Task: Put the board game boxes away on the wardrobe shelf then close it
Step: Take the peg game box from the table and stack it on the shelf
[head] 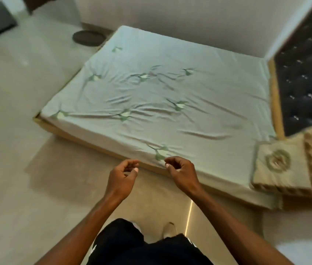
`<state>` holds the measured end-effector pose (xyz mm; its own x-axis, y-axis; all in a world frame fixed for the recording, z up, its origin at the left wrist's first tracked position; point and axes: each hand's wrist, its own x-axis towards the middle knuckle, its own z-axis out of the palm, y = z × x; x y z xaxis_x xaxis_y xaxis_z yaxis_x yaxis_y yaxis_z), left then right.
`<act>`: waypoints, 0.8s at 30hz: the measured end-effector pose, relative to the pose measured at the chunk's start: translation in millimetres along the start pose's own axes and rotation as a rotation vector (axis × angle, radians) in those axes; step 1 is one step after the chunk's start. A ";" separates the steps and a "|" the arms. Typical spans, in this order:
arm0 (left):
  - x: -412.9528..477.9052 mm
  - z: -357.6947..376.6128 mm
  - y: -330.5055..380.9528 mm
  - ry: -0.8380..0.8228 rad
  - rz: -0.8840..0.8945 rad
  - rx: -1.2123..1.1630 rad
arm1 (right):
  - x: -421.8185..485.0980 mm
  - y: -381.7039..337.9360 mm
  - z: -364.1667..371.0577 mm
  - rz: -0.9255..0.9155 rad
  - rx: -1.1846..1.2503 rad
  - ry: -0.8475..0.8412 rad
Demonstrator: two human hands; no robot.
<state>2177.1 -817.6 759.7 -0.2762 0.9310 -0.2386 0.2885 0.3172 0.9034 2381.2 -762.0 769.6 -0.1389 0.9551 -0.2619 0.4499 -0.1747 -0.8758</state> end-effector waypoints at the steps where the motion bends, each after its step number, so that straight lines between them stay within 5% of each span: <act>1: 13.3 -18.6 -5.8 0.047 -0.021 -0.018 | 20.2 -13.3 20.0 -0.022 -0.024 -0.045; 24: 219.0 -555.1 -160.2 0.865 -0.296 -0.132 | 282.1 -353.1 597.3 -0.444 -0.255 -0.702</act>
<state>1561.5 -764.8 760.5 -0.9260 0.3393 -0.1657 0.0043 0.4482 0.8939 1656.2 -573.9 762.9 -0.8228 0.5389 -0.1804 0.3973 0.3185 -0.8606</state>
